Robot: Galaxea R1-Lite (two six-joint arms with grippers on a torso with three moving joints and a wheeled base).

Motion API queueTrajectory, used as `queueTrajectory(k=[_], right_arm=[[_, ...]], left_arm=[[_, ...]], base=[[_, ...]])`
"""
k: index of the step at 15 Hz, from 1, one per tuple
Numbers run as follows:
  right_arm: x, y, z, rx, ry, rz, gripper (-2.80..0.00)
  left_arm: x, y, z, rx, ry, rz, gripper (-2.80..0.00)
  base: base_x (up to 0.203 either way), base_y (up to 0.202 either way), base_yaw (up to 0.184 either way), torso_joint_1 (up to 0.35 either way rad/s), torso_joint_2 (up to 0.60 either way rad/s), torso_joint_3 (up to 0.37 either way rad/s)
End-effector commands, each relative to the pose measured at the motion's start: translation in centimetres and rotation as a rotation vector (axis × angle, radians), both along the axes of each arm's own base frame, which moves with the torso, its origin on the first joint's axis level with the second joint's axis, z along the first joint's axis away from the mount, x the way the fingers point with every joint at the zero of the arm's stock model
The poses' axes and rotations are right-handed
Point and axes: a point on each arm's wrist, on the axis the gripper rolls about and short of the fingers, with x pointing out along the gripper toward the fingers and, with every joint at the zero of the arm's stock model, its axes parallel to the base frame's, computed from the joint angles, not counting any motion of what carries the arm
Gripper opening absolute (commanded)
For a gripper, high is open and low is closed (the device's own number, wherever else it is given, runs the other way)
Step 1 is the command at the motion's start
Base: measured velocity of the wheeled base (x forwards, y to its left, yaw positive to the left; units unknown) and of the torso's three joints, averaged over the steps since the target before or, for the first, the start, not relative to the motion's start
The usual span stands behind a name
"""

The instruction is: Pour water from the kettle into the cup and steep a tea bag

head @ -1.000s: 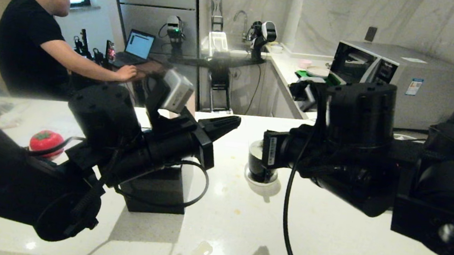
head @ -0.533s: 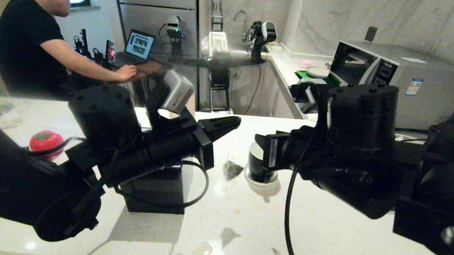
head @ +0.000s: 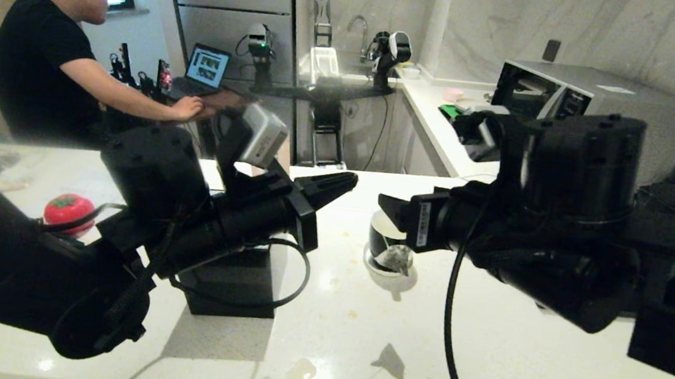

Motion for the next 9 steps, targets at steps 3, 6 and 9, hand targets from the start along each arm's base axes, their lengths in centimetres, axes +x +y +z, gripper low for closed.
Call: queueTrajectory(k=[3,6,9], right_arm=[[-1.2,-1.4,2.0,0.043,-0.051,-0.011,0.00],[-1.5,-1.9,2.2,0.014,-0.076,-0.090,0.00],[-2.2,-2.8,2.6,0.023,-0.113,-0.097,0.00]], left_arm=[[-0.1,0.1,0.2,-0.013,-0.005,0.038,-2.80],[-0.5,0.3,-0.1,-0.003,0.009,0.036,-2.80],[-0.7,0.5,-0.4,0.003,0.019,0.036,-2.80]], base=[[0.000,0.000,0.000,0.000,0.00,0.000],[0.000,0.000,0.000,0.000,0.00,0.000],[0.000,0.000,0.000,0.000,0.00,0.000]])
